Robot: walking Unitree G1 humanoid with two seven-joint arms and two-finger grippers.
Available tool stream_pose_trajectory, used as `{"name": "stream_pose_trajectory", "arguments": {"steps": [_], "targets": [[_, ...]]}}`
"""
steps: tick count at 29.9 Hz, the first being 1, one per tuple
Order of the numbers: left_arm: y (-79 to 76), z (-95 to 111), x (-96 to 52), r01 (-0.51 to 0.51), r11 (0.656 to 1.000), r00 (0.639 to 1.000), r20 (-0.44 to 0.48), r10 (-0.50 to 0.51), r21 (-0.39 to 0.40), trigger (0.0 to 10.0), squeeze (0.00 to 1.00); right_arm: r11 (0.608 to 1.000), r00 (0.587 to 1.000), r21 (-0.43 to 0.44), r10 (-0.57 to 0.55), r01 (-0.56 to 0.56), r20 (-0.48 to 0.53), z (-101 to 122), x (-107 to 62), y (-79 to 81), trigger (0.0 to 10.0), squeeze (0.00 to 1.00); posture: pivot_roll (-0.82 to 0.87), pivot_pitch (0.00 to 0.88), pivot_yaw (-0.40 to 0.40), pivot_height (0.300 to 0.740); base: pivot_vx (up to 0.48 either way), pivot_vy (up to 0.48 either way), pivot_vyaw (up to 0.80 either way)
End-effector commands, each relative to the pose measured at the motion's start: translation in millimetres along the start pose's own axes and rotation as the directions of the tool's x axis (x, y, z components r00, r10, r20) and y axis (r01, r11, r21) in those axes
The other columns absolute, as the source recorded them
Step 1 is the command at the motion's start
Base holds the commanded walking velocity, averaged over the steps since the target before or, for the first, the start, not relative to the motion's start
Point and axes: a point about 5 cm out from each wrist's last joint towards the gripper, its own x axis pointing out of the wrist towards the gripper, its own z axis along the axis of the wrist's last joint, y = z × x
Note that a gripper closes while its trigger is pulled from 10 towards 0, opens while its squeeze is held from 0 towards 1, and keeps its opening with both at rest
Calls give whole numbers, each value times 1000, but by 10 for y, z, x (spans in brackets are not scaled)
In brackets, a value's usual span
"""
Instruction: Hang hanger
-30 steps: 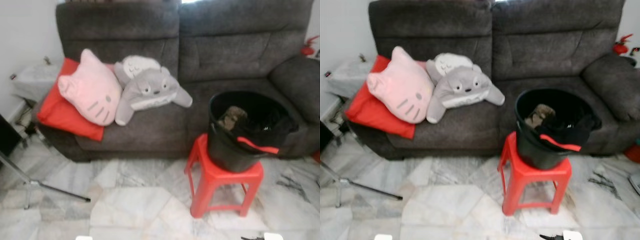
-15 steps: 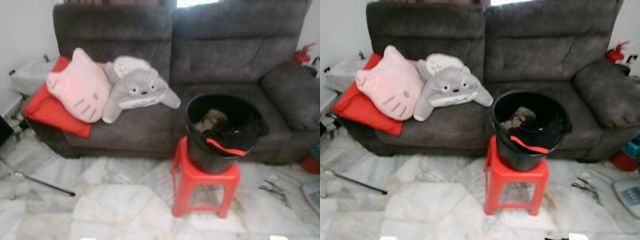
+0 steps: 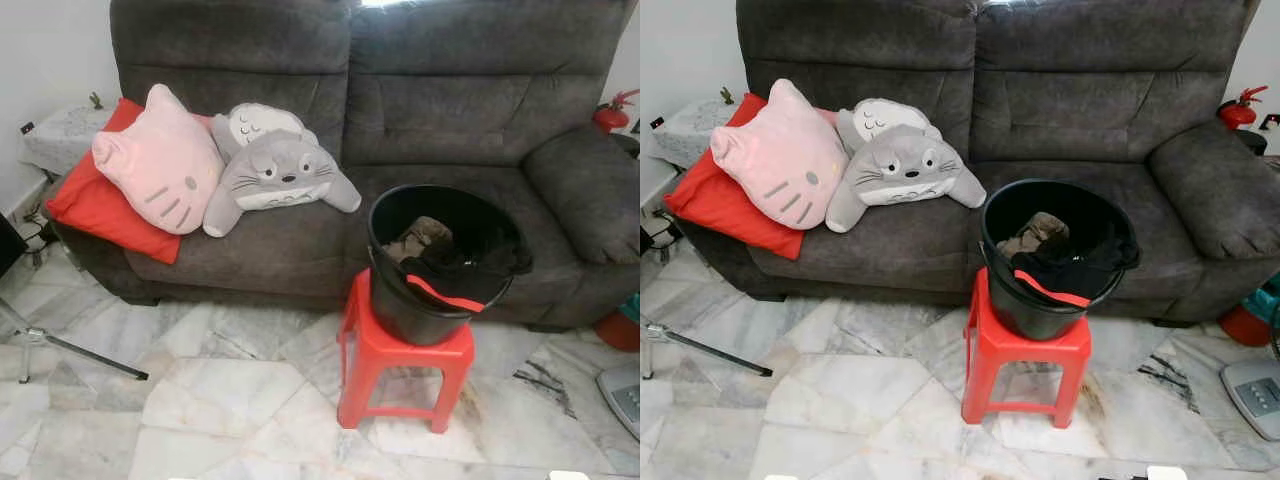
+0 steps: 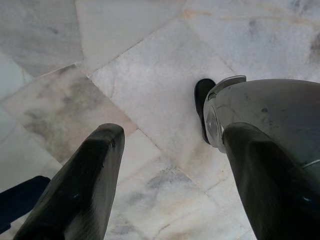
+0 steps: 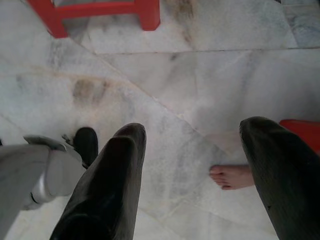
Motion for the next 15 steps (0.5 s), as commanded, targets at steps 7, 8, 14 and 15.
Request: {"name": "stream_pose_trajectory", "arguments": {"steps": [7, 8, 14, 15], "targets": [[65, 112, 19, 12, 995, 999, 35, -9, -102, 10000, 0, 999, 999, 1, 43, -43, -1, 14, 34, 160, 10000, 0, -91, 0, -24, 740, 0, 0, 0], [91, 132, 21, 8, 995, 999, 42, -4, -100, 10000, 0, 999, 999, 28, 40, -40, 6, 17, 39, 186, 10000, 0, -66, 0, -20, 740, 0, 0, 0], [152, 169, 25, 2, 995, 998, 56, 3, -97, 10000, 0, 997, 999, 61, 40, -41, 31, 47, 50, 231, 10000, 0, -62, 0, -4, 740, 0, 0, 0], [172, 172, 24, 0, 995, 998, 58, 6, -96, 10000, 0, 996, 998, 76, 39, -42, 40, 53, 50, 234, 10000, 0, -59, 0, -6, 740, 0, 0, 0]]}}
